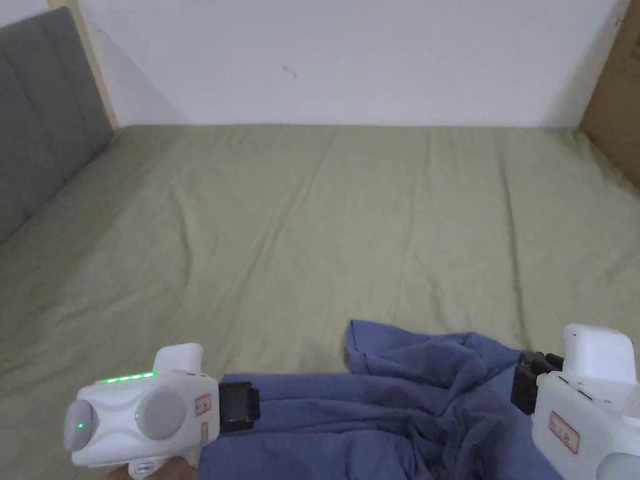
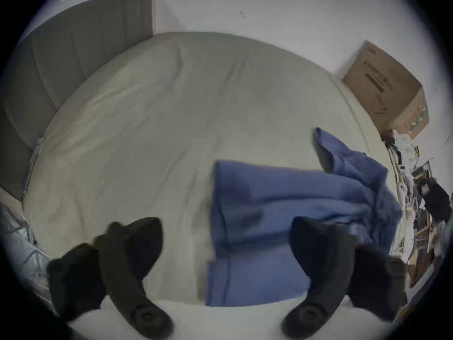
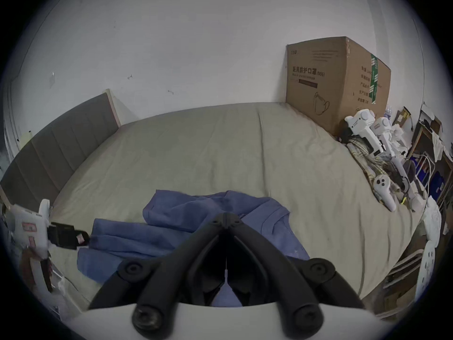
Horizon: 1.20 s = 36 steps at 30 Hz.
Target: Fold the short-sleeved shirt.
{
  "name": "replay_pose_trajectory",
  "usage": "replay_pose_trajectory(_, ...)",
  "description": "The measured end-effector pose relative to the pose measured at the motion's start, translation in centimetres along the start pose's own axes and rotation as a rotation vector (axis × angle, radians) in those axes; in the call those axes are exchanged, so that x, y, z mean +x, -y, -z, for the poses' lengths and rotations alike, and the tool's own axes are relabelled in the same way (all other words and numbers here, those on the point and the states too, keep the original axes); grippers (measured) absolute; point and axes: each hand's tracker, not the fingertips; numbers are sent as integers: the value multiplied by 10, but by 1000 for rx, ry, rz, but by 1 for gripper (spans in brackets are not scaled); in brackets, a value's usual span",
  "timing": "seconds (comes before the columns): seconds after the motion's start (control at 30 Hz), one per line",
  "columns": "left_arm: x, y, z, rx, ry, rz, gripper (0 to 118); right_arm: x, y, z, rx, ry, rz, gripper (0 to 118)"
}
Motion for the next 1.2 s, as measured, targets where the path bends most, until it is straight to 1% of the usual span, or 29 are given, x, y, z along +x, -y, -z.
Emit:
replay_pose_trajectory(0.03,-3,-9,7,7,12,-15,104,0,0,6,-12,3,-1,1)
replay_pose_trajectory(0.13,-2,-34,36,-65,25,-85,101,0,1,25,-51,12,-4,1)
replay_pose_trajectory(0.17,0,-39,48,-60,52,-82,96,0,1,31,-66,16,-5,1)
replay_pose_trajectory(0.2,1,-42,57,-65,60,-83,87,0,2,35,-75,18,-2,1)
replay_pose_trajectory(0.23,6,-44,69,-97,38,-71,87,1,2,39,-94,11,2,1)
replay_pose_trajectory(0.27,17,-39,76,-134,-21,-24,89,3,3,43,-95,9,11,1)
replay_pose_trajectory(0.3,24,-35,78,-139,-30,25,89,4,3,46,-104,8,18,1)
replay_pose_trajectory(0.33,31,-31,77,-118,-48,105,86,6,4,49,-116,7,22,1)
replay_pose_trajectory(0.37,35,-28,75,-115,-85,136,80,8,5,54,-125,10,28,1)
replay_pose_trajectory(0.4,35,-29,65,-103,-64,69,68,10,6,57,-133,16,34,1)
replay_pose_trajectory(0.43,35,-30,63,-102,-77,57,56,12,6,61,-143,20,42,1)
replay_pose_trajectory(0.47,37,-31,59,-101,-89,70,36,14,6,64,-154,18,50,1)
replay_pose_trajectory(0.5,40,-31,51,-82,-97,92,5,17,4,67,-163,14,57,1)
replay_pose_trajectory(0.53,40,-32,44,-59,-128,115,5,20,2,68,-167,9,60,1)
replay_pose_trajectory(0.6,41,-30,35,-70,-86,100,5,25,-7,70,-172,-15,54,1)
replay_pose_trajectory(0.63,42,-29,32,-58,-84,76,5,28,-13,73,-186,-44,52,1)
replay_pose_trajectory(0.67,38,-32,28,-57,-67,40,5,32,-23,80,-232,-121,30,4)
replay_pose_trajectory(0.7,38,-33,25,-59,-48,42,5,35,-32,87,-260,-171,25,8)
replay_pose_trajectory(0.73,38,-34,23,-61,-43,44,5,37,-42,98,-301,-200,19,12)
replay_pose_trajectory(0.77,41,-34,19,-58,-50,47,5,37,-52,110,-330,-200,5,12)
replay_pose_trajectory(0.83,41,-38,13,-27,-38,76,5,39,-66,132,-294,-183,13,50)
replay_pose_trajectory(0.87,42,-38,10,-27,-32,81,5,38,-75,149,-349,-162,-24,69)
replay_pose_trajectory(0.9,43,-38,7,-23,-31,81,5,36,-80,163,-401,-148,-64,74)
replay_pose_trajectory(1.0,40,-41,8,-6,-24,77,5,31,-80,215,-525,-147,-195,74)
replay_pose_trajectory(1.03,38,-41,11,-10,-23,67,5,30,-76,231,-583,-118,-209,74)
replay_pose_trajectory(1.07,34,-43,16,-30,-14,45,5,31,-69,246,-639,-98,-192,73)
replay_pose_trajectory(1.1,32,-41,18,-36,-13,35,5,33,-59,255,-668,-124,-189,73)
replay_pose_trajectory(1.17,30,-39,19,-46,-19,21,5,29,-62,249,-624,-123,-198,73)
replay_pose_trajectory(1.2,29,-39,20,-48,-19,26,5,27,-65,243,-617,-121,-223,67)
